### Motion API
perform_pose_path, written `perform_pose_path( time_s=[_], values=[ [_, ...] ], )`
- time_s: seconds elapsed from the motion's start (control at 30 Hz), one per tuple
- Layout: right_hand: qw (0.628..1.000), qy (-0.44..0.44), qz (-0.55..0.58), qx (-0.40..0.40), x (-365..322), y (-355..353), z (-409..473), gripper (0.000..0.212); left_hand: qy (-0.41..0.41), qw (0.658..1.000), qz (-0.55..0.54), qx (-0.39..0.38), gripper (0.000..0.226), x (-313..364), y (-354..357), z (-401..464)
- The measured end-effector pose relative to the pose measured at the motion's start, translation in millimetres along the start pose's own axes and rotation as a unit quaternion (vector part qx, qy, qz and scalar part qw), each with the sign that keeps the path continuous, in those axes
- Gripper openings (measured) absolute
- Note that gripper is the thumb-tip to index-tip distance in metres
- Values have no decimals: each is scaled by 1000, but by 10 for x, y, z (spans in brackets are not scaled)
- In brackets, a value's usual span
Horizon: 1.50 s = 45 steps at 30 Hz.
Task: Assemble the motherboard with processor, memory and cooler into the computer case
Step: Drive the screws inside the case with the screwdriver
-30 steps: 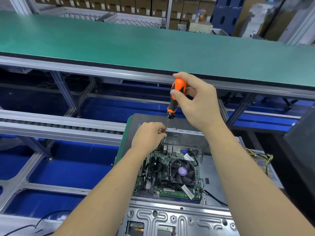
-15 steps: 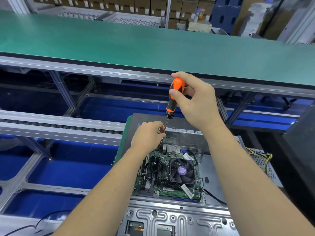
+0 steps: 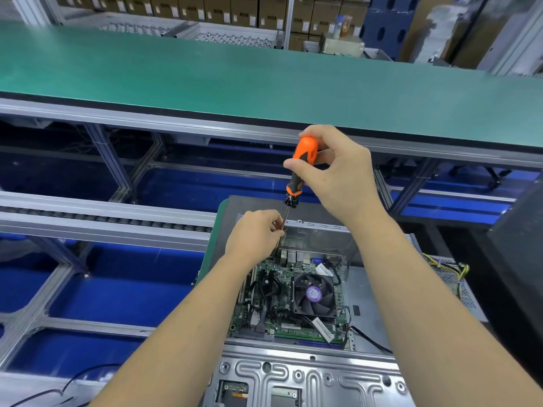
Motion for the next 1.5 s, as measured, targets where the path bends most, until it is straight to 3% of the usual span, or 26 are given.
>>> perform_pose_path(
  time_s=[0.13,0.2,0.3,0.4,0.47,0.57,0.77,0.9,1.03,1.13,1.27,1.4,1.5],
  values=[
    [996,-17,-41,-80,-49,78,14,54,4,1000,5,-2,5,15,-5,-6],
    [992,-33,-54,-107,-80,87,24,50,9,1000,4,-1,5,22,-5,-7],
    [988,-36,-113,-98,-129,59,99,39,17,1000,-11,14,12,38,-28,-28],
    [979,-40,-167,-111,-178,59,146,47,20,999,-28,22,14,39,-33,-28],
    [979,-61,-143,-128,-225,73,134,42,26,999,-31,28,14,58,-54,-42],
    [984,-65,-139,-88,-231,21,114,28,32,998,-23,41,15,78,-70,-54],
    [983,-59,-111,-136,-239,85,58,34,26,998,-35,36,14,56,-70,-45],
    [979,-31,-169,-109,-209,6,91,39,21,998,-41,34,13,50,-69,-53],
    [981,-12,-108,-159,-183,45,60,47,32,999,-12,36,15,72,-62,-63],
    [987,-7,-130,-99,-168,-46,71,34,49,998,-3,38,15,116,-67,-73],
    [984,-26,-104,-140,-197,41,13,52,56,998,12,31,16,131,-75,-76],
    [973,-7,-205,-103,-189,-29,96,37,58,998,0,30,22,146,-78,-82],
    [969,-26,-175,-170,-265,66,89,45,57,998,-13,29,24,121,-70,-71]
  ],
)
Point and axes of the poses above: each hand's wrist, its own z-axis towards the middle knuckle, its own y-axis out of the palm, x = y × z, the point moved 8 cm from there along z, towards the middle knuckle, and after that the axes turned 7 degrees about -x, right-handed, at the moved point
